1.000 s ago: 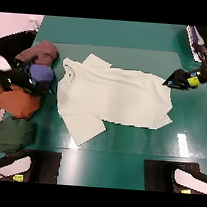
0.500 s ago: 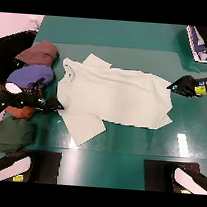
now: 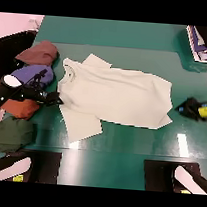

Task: Fold the shirts.

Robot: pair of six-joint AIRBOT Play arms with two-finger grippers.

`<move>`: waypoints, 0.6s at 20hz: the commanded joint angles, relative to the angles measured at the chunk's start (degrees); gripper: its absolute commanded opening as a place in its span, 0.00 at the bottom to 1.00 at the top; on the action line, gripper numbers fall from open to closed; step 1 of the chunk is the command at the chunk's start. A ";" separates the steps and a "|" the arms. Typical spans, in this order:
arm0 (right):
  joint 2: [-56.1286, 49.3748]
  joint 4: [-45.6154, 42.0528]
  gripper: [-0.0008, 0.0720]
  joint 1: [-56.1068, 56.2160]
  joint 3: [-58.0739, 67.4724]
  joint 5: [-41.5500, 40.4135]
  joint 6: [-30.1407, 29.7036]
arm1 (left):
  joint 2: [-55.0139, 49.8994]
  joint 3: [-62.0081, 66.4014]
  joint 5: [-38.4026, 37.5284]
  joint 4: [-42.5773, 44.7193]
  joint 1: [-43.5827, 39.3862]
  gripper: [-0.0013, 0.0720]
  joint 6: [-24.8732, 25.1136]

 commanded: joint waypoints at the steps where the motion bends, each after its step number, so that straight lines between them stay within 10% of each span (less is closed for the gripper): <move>1: 1.81 -2.43 0.53 -9.20 -12.44 -3.43 0.31 | 0.04 2.27 -1.73 -0.15 -0.04 0.06 0.17; 9: -9.53 7.69 0.49 -4.48 -15.15 -17.44 -4.61 | 0.04 2.29 -0.92 -0.15 -0.04 0.05 0.13; 12: -11.87 7.08 0.21 0.31 -11.80 -18.40 -4.61 | 0.74 2.43 -0.22 0.13 -0.04 0.05 0.11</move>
